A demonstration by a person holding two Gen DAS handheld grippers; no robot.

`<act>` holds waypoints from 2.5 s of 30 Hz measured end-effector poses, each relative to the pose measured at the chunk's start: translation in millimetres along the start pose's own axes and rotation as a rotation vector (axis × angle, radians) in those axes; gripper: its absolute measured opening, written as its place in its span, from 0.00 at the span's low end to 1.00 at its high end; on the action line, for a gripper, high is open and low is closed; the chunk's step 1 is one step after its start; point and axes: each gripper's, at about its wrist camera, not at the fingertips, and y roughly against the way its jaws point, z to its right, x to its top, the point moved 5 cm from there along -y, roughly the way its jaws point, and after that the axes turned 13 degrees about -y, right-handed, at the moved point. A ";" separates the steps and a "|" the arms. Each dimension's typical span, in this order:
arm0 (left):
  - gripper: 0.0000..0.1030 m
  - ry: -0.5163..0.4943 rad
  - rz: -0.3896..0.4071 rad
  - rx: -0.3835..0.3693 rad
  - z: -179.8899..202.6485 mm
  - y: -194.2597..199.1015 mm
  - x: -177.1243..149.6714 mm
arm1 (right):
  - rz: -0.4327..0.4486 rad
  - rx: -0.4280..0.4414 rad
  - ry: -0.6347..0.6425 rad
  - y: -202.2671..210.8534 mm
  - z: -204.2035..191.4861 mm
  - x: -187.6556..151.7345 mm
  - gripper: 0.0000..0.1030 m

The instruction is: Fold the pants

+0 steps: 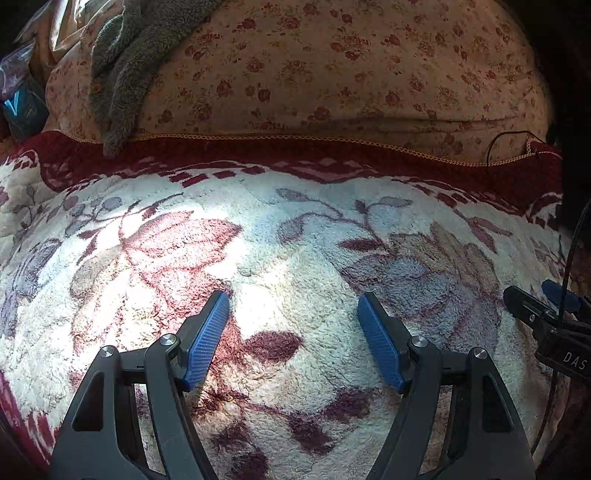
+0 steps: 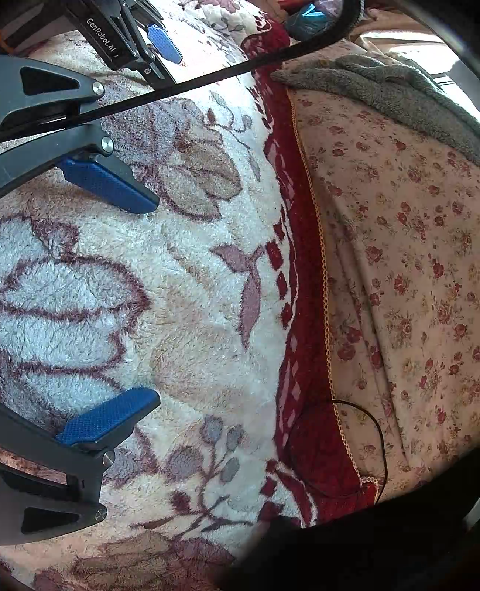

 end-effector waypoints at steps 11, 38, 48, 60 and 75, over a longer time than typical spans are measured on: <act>0.71 0.001 0.000 -0.001 3.2 0.2 -3.2 | 0.000 -0.002 0.001 -3.3 -0.6 -0.3 0.92; 0.71 0.192 -0.026 -0.025 -78.0 45.6 -19.0 | -0.074 0.214 -0.042 23.8 4.6 14.2 0.80; 0.71 0.426 -0.069 -0.009 -139.7 36.3 -47.0 | -0.040 0.230 -0.319 18.5 64.3 54.3 0.77; 0.71 0.496 -0.062 -0.002 -160.2 19.7 -27.4 | -0.009 0.329 -0.527 -19.2 89.9 114.5 0.68; 0.11 0.478 -0.053 -0.065 -164.4 5.8 -12.1 | 0.079 0.366 -0.516 -14.1 92.9 126.5 0.05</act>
